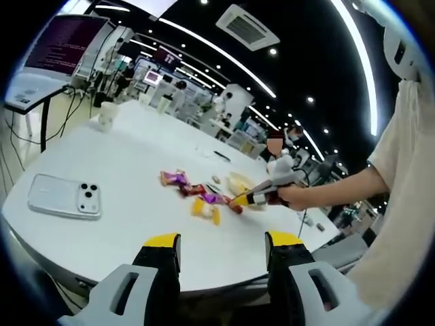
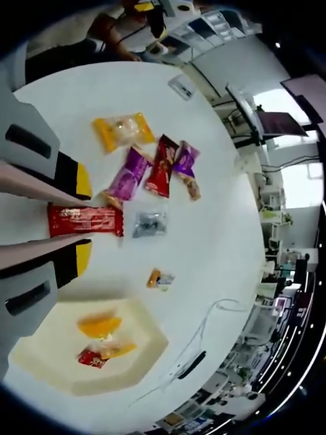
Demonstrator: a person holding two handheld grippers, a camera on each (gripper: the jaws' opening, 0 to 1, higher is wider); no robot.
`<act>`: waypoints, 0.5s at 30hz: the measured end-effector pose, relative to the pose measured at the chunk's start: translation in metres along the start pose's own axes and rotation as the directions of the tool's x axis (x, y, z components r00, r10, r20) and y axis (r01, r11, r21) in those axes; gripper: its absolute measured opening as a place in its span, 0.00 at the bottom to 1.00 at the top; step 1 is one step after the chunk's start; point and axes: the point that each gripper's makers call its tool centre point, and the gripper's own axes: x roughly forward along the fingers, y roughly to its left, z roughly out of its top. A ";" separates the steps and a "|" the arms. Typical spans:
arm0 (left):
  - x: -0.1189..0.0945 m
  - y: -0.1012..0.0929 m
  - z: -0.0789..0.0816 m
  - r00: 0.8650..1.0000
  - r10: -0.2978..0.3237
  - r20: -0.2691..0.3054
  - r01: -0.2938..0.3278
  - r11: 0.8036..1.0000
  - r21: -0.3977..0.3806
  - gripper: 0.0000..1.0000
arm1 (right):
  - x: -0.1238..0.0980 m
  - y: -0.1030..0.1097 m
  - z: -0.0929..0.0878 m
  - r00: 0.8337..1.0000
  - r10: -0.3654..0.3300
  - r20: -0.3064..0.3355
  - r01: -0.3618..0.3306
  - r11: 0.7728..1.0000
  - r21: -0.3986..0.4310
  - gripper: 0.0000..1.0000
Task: Place the target food into the container with the food tongs after gripping and lifting it, then release it inside without dropping or visibly crushing the food.
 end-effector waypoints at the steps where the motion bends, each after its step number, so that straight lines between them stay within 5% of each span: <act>1: 0.000 0.000 0.000 1.000 0.000 0.000 0.000 1.000 0.001 0.49 | 0.000 0.000 0.000 1.000 0.000 0.000 0.000 1.000 0.001 0.21; 15: 0.001 -0.001 0.001 1.000 -0.004 0.000 0.004 1.000 0.006 0.49 | -0.004 -0.004 0.000 1.000 -0.009 0.016 0.008 0.999 0.042 0.22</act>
